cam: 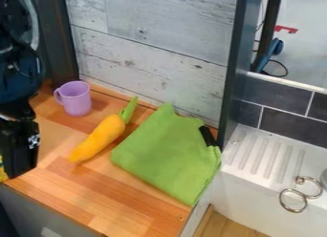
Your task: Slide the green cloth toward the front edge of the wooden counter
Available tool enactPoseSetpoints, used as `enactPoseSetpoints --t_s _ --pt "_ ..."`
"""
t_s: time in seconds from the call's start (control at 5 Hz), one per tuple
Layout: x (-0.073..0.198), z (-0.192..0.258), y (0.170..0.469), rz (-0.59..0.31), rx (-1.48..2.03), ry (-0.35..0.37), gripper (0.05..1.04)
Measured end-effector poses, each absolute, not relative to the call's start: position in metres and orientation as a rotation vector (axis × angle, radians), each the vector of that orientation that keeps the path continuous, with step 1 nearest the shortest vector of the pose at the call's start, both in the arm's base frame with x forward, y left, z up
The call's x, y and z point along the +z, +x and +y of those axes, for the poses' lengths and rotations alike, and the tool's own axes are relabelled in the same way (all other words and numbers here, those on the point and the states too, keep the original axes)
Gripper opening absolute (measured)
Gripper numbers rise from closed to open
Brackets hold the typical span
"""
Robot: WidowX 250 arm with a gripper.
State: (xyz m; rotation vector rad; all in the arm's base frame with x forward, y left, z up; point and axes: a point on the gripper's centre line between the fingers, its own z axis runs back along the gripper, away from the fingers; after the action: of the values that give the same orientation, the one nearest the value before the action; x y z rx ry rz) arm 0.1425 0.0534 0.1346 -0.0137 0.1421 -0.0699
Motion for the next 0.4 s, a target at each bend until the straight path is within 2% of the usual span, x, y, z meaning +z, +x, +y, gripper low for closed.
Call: enactPoseSetpoints --t_s 0.2,0.4 --pt "0.132 0.053 0.142 0.150 -0.068 -0.020 1.000" --pt "0.123 0.038 0.168 0.080 -0.155 -0.038 1.000"
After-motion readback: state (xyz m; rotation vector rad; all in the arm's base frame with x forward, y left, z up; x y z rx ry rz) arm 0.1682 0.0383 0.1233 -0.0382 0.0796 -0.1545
